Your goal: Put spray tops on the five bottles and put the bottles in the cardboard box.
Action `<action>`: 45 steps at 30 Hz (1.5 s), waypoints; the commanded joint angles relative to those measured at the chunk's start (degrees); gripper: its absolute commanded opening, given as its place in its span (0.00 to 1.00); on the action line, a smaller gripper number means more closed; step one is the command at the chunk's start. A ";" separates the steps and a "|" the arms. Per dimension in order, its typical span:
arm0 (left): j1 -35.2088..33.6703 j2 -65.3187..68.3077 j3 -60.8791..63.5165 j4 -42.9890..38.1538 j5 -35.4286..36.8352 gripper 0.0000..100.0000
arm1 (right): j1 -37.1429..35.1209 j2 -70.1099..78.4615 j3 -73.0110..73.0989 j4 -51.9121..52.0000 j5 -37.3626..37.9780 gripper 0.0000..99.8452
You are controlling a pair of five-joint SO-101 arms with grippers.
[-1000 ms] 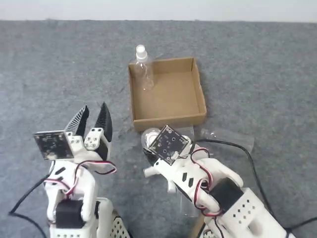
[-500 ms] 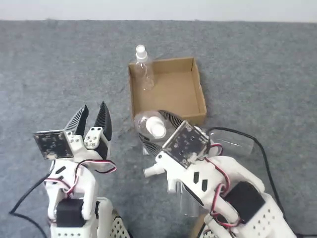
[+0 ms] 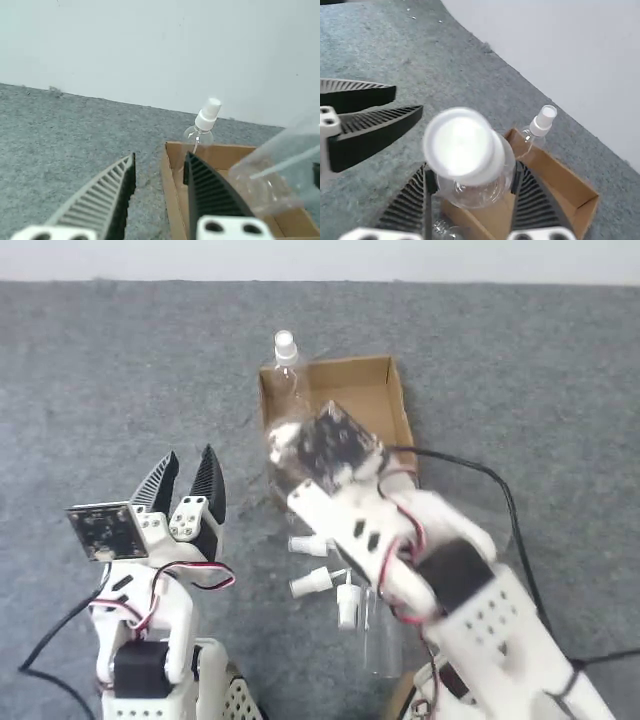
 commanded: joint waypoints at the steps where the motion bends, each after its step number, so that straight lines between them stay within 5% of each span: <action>1: -0.26 -0.88 -0.57 -2.11 0.35 0.15 | 4.18 5.76 -5.45 -6.37 0.35 0.01; 19: -7.38 -0.88 -0.48 -4.13 0.44 0.15 | 5.67 25.45 -5.63 -22.37 0.26 0.01; 45: -8.35 -0.88 -0.66 -4.48 0.44 0.15 | 9.80 55.34 -25.93 -21.05 -6.24 0.01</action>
